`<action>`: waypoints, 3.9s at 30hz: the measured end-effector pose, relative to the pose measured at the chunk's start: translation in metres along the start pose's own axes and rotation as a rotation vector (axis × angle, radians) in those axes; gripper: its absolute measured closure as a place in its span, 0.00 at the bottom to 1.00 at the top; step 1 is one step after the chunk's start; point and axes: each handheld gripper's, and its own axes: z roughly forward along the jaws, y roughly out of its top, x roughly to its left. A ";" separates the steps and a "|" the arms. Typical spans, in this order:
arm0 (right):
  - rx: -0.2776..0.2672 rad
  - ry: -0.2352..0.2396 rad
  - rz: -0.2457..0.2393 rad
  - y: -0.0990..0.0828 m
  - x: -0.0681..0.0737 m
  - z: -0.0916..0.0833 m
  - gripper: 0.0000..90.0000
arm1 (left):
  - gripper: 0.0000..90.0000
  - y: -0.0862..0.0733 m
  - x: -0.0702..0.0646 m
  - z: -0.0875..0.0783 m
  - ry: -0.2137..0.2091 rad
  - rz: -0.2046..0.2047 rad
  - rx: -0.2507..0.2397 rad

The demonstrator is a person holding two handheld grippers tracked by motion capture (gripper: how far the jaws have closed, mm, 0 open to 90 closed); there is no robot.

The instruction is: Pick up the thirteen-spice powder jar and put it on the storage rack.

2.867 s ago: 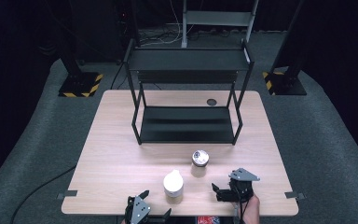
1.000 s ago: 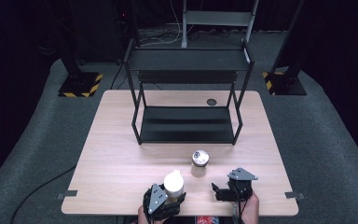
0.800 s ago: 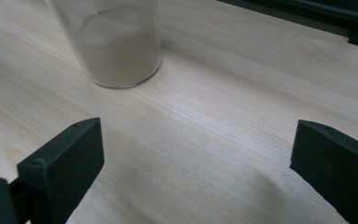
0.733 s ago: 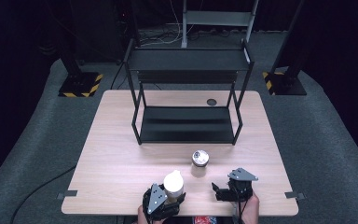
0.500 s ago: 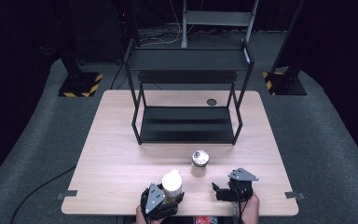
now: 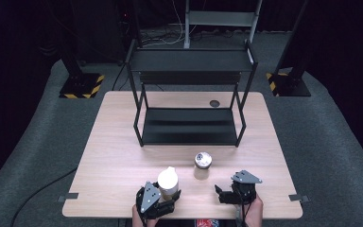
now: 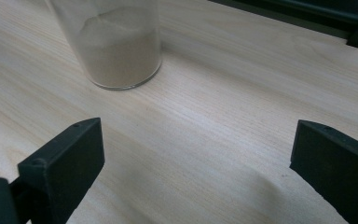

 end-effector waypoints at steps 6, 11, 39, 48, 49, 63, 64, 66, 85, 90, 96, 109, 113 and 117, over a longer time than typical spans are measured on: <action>-0.003 0.000 0.000 -0.001 0.000 0.000 0.02 | 0.33 0.002 0.006 -0.004 0.025 -0.006 0.002; -0.002 0.003 0.001 0.000 -0.001 0.000 0.02 | 0.33 0.004 0.010 -0.006 0.039 -0.011 0.003; 0.003 0.010 -0.001 0.001 -0.002 0.000 0.02 | 0.34 0.012 0.044 -0.015 0.083 -0.031 -0.005; 0.003 0.007 0.001 0.001 -0.002 0.000 0.02 | 0.34 0.017 0.054 -0.014 0.084 -0.034 -0.007; 0.004 0.007 0.000 0.001 -0.002 0.000 0.03 | 0.34 0.017 0.055 -0.014 0.085 -0.036 -0.009; 0.007 0.008 0.002 0.001 -0.002 0.001 0.03 | 0.34 0.030 0.068 -0.010 0.099 -0.017 -0.018; 0.007 0.008 0.002 0.001 -0.002 0.001 0.03 | 0.34 0.031 0.070 -0.009 0.099 -0.011 -0.015; 0.006 0.006 0.002 0.001 -0.002 0.001 0.03 | 0.34 0.032 0.070 -0.008 0.100 -0.009 -0.015; 0.012 0.000 0.002 0.002 -0.001 0.001 0.03 | 0.34 0.047 0.084 -0.001 0.103 0.008 -0.010; 0.014 -0.002 0.004 0.003 -0.001 0.002 0.03 | 0.34 0.050 0.087 0.001 0.101 0.010 -0.010; 0.017 -0.002 0.002 0.003 -0.001 0.002 0.03 | 0.33 0.055 0.089 0.004 0.105 0.018 -0.005; 0.019 -0.006 0.004 0.004 0.000 0.002 0.03 | 0.33 0.063 0.095 0.009 0.112 0.026 -0.006; 0.020 -0.007 0.006 0.004 0.000 0.002 0.03 | 0.34 0.065 0.096 0.010 0.116 0.029 -0.009; 0.019 -0.009 0.006 0.003 0.000 0.002 0.03 | 0.34 0.068 0.097 0.011 0.118 0.030 -0.009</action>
